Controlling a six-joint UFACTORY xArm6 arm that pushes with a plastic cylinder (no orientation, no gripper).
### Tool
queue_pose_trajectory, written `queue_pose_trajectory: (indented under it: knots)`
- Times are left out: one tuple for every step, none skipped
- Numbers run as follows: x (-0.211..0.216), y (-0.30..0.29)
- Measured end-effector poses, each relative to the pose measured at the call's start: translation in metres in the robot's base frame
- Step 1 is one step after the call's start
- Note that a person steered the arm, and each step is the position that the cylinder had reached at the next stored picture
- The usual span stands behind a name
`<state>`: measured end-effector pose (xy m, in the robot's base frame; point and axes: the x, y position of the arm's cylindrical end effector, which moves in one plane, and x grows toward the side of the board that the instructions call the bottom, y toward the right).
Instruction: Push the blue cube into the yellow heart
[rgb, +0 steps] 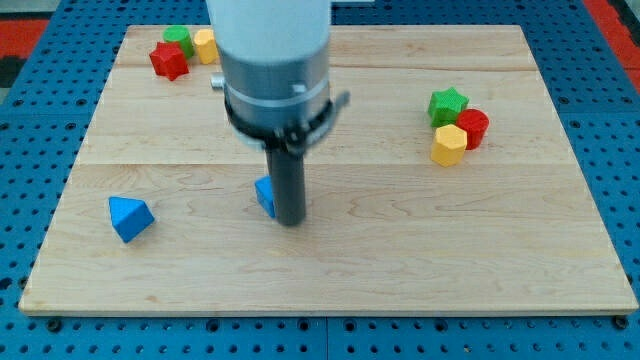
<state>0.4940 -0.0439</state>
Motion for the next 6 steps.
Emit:
queue_pose_trajectory:
  knots:
    - [-0.060,-0.044]
    - [-0.124,-0.083]
    - [-0.183,-0.087]
    - [-0.199,-0.074]
    - [-0.218,-0.041]
    - [-0.230,-0.041]
